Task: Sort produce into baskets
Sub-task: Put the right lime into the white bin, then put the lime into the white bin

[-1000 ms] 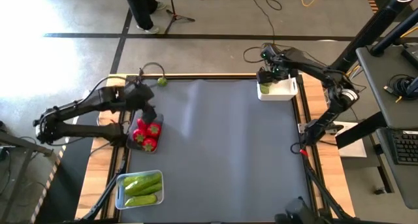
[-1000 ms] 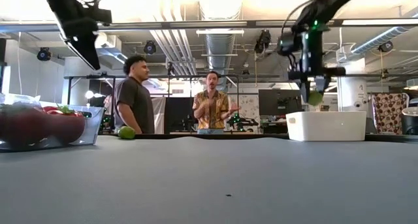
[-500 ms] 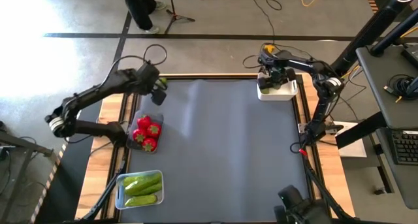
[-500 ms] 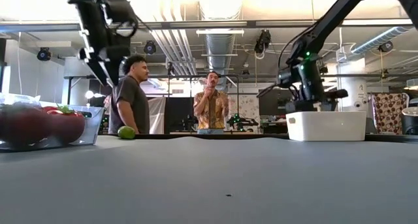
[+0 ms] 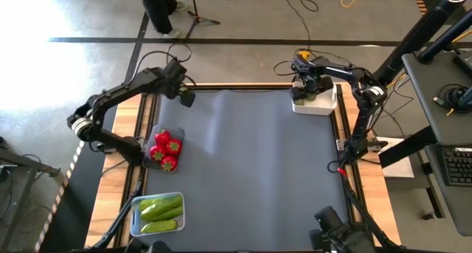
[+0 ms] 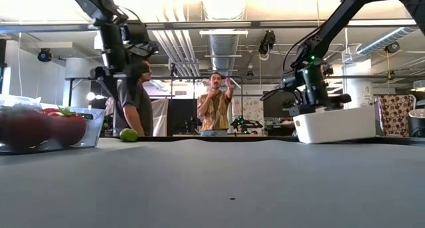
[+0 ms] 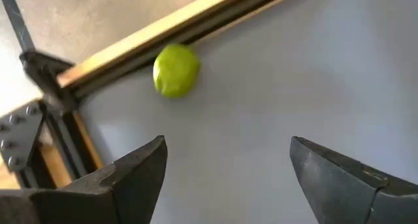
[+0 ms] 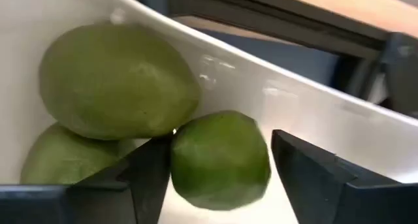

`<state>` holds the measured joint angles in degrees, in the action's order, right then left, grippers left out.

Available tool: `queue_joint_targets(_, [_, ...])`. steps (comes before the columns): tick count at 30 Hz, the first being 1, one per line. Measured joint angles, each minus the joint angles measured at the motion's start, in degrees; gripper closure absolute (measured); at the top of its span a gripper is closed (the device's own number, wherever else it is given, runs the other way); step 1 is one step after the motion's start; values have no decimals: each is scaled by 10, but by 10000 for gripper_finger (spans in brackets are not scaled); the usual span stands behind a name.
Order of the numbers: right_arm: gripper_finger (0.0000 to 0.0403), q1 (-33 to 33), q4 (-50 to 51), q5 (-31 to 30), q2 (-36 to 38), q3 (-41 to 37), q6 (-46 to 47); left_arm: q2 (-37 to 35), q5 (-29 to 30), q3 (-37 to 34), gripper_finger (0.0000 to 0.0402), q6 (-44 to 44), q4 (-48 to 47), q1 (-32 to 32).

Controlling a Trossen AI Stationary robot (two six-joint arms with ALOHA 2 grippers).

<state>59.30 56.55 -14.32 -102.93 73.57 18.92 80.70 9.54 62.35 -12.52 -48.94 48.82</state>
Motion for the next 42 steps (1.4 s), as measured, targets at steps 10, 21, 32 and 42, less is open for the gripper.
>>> queue_joint_targets(10, [76, -3, 14, 6, 45, -1, 7, 140, -24, 129, 68, 60, -57, 50])
queue_joint_targets(21, [41, -25, 14, 44, 151, -1, 15, 234, -31, 173, 68, 80, -76, 102])
queue_joint_targets(32, [42, -111, -17, 57, 271, 0, 82, 289, -37, 169, 68, 78, -28, 112])
queue_joint_targets(42, [42, -160, -29, 53, 304, 0, 132, 319, -57, 192, 97, 71, -19, 113])
